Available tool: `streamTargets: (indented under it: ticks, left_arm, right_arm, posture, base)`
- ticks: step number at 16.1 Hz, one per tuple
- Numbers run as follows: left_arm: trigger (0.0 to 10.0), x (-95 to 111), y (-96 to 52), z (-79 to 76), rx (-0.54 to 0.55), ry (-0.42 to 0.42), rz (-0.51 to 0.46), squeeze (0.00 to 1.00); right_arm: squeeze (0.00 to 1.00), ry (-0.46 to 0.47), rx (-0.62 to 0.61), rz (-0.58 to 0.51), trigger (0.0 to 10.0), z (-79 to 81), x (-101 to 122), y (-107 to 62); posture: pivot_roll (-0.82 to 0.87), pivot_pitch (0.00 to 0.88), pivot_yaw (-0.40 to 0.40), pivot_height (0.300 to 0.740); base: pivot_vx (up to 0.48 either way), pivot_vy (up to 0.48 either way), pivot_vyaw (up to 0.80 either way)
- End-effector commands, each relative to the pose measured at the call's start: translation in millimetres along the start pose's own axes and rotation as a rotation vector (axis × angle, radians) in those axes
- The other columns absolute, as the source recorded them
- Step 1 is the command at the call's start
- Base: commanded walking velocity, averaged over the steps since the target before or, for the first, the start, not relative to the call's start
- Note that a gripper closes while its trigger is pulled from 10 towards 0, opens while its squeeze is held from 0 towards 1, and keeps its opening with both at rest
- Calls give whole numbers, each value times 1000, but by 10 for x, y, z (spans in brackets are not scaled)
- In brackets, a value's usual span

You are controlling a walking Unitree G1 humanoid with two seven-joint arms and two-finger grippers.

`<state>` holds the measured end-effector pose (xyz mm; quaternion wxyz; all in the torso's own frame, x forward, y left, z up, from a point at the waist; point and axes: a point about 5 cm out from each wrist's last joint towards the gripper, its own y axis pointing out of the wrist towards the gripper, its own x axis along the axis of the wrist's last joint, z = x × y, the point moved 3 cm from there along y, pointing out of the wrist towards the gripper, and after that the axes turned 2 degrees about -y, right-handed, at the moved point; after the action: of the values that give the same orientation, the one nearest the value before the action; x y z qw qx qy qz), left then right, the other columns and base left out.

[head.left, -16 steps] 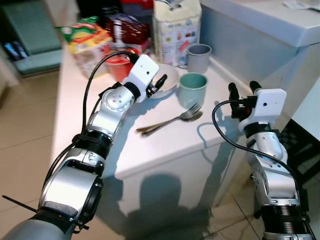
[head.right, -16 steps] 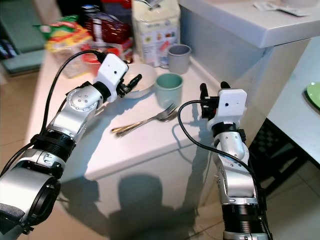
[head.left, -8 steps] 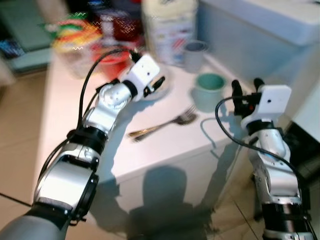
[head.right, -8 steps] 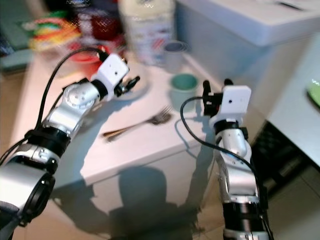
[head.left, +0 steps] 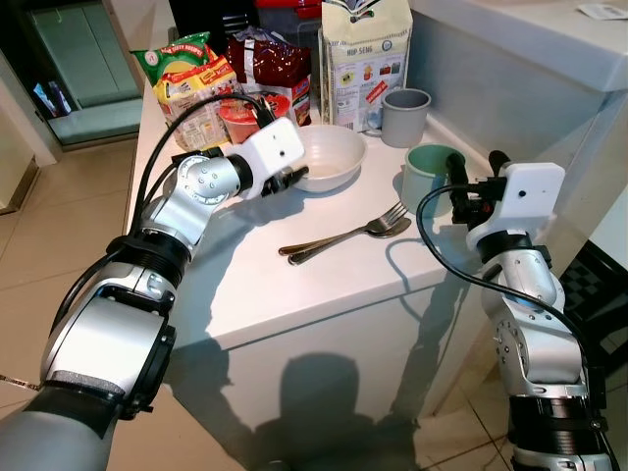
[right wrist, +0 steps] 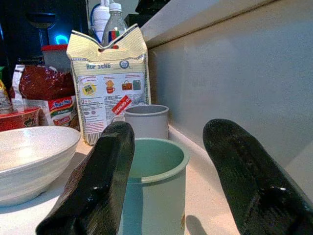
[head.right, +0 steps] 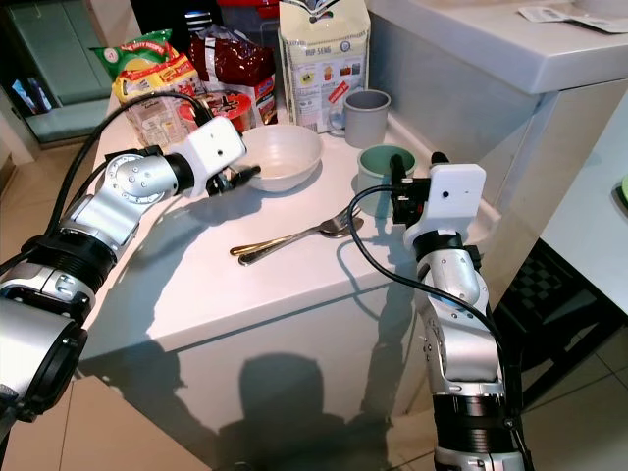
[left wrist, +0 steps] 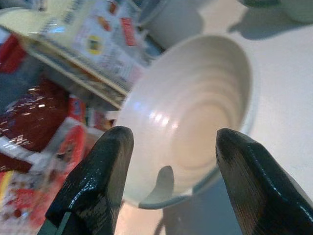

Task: Setting the table

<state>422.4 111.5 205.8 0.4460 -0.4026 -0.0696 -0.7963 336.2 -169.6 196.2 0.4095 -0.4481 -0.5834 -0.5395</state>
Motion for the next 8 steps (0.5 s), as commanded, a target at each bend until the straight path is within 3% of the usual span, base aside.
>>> streamTargets:
  ticks: [1,8]
  left_arm:
    - [10000,42,-34,48,-63,64,12,0]
    - [10000,18,-20,-81,-199,157,40,0]
  right_arm:
    - [0,21,4,-23,10000,24,86,21]
    - [0,24,9,-25,10000,39,110,25]
  posture:
    - [-30,0,111,740]
    - [-38,0,112,740]
  base:
    - [0,0,0]
    - [0,0,0]
